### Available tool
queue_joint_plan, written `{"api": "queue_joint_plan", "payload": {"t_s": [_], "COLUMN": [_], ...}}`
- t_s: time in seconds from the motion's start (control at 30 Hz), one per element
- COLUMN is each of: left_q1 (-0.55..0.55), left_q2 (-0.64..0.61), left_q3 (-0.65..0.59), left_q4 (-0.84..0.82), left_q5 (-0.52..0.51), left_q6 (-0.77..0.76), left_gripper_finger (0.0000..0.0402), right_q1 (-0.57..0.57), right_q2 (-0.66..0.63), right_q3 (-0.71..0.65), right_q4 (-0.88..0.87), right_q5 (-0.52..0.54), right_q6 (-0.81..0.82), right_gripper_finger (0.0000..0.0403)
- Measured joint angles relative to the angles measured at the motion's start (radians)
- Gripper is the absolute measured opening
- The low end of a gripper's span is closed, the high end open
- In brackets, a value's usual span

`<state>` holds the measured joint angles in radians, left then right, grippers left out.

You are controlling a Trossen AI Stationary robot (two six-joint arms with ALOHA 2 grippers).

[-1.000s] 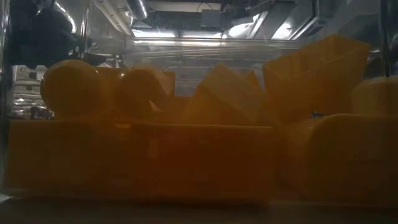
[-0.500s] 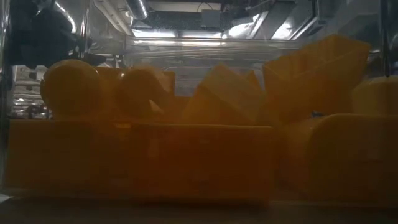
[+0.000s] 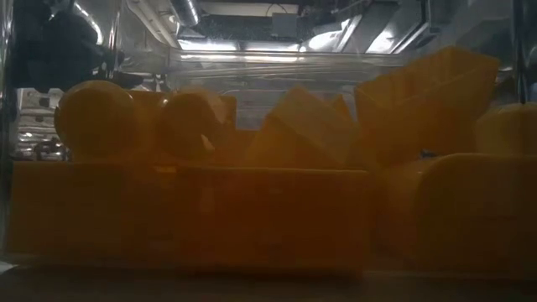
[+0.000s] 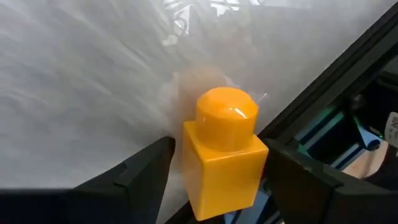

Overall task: Sort blocks
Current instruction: Put the yellow game piece into the bottom transparent bin

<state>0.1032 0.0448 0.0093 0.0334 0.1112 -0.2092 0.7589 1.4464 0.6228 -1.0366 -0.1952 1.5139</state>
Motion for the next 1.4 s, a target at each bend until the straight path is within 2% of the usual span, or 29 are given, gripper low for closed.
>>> {"api": "queue_joint_plan", "payload": {"t_s": [0.1,0.3,0.43,0.57,0.7,0.8,0.97,1.07,1.23,1.3,1.4], "left_q1": [0.000,0.000,0.000,0.000,0.000,0.000,0.000,0.000,0.000,0.000,0.000], "left_q2": [0.000,0.000,0.000,0.000,0.000,0.000,0.000,0.000,0.000,0.000,0.000], "left_q3": [0.000,0.000,0.000,0.000,0.000,0.000,0.000,0.000,0.000,0.000,0.000], "left_q4": [0.000,0.000,0.000,0.000,-0.001,-0.002,-0.002,-0.002,-0.003,-0.003,-0.003], "left_q5": [0.000,0.000,0.000,0.000,0.000,0.000,0.000,0.000,0.000,0.000,0.000], "left_q6": [0.000,0.000,0.000,0.000,0.000,0.000,0.000,0.000,0.000,0.000,0.000], "left_gripper_finger": [0.0221,0.0221,0.0221,0.0221,0.0221,0.0221,0.0221,0.0221,0.0221,0.0221,0.0221], "right_q1": [0.000,0.000,0.001,0.001,0.000,0.000,0.000,0.000,0.000,0.000,0.001], "right_q2": [0.000,0.001,0.006,0.005,0.005,0.004,0.003,0.003,0.002,0.002,0.001], "right_q3": [-0.001,0.000,0.038,0.095,0.159,0.220,0.362,0.470,0.666,0.741,0.831], "right_q4": [0.014,0.045,0.054,0.080,0.063,-0.013,-0.180,-0.290,-0.456,-0.472,-0.420], "right_q5": [-0.010,-0.017,-0.014,0.036,0.088,0.130,0.185,0.204,0.217,0.261,0.410], "right_q6": [-0.013,-0.041,-0.056,-0.058,-0.043,-0.030,-0.030,-0.055,-0.079,-0.079,-0.083], "right_gripper_finger": [0.0229,0.0132,0.0131,0.0132,0.0158,0.0161,0.0133,0.0133,0.0161,0.0166,0.0161]}}
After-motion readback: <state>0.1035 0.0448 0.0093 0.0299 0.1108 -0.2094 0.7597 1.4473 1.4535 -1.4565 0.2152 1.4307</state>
